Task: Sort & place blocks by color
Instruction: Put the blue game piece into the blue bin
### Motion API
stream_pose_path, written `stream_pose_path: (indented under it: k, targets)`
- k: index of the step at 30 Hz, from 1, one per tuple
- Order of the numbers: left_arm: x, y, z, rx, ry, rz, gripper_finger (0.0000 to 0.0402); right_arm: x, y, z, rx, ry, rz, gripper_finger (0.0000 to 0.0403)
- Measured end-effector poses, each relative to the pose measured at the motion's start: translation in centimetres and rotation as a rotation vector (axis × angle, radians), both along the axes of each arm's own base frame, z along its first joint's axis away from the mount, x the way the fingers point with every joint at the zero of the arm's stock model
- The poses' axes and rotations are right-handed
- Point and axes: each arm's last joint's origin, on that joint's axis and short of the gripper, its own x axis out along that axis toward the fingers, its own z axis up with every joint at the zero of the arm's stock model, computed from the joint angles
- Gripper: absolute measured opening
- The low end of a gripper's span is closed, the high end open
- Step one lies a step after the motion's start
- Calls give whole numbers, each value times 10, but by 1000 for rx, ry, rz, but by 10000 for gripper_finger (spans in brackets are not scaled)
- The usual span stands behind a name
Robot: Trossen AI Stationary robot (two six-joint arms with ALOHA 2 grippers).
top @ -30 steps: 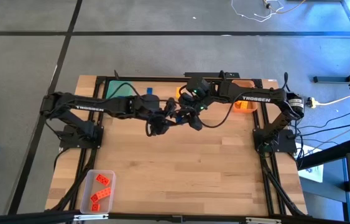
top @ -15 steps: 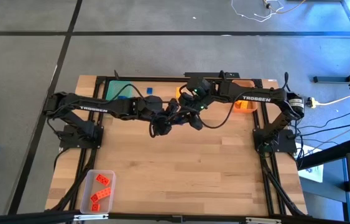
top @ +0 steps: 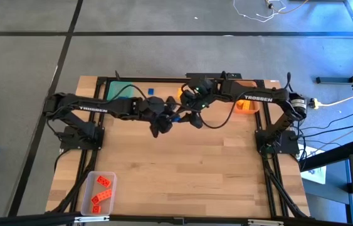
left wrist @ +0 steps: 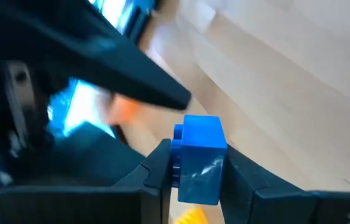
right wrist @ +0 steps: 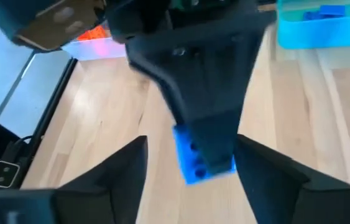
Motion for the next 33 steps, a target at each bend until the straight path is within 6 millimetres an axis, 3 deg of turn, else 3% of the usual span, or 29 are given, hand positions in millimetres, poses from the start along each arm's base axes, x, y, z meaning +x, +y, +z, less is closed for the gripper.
stream_pose_path:
  k: [10,17,24,33]
  targets:
    - [-38,22,0,-260,143,306,82,-28,-36,17,-42,-8,-90,244]
    - [-68,59,5,-472,83,766,82,-49,-51,35,-167,-47,-172,245]
    - [-106,92,-9,-664,100,1309,82,-56,-57,40,-226,-53,-198,245]
    - [-140,121,-16,-780,10,1746,82,-57,-58,40,-275,-52,-182,245]
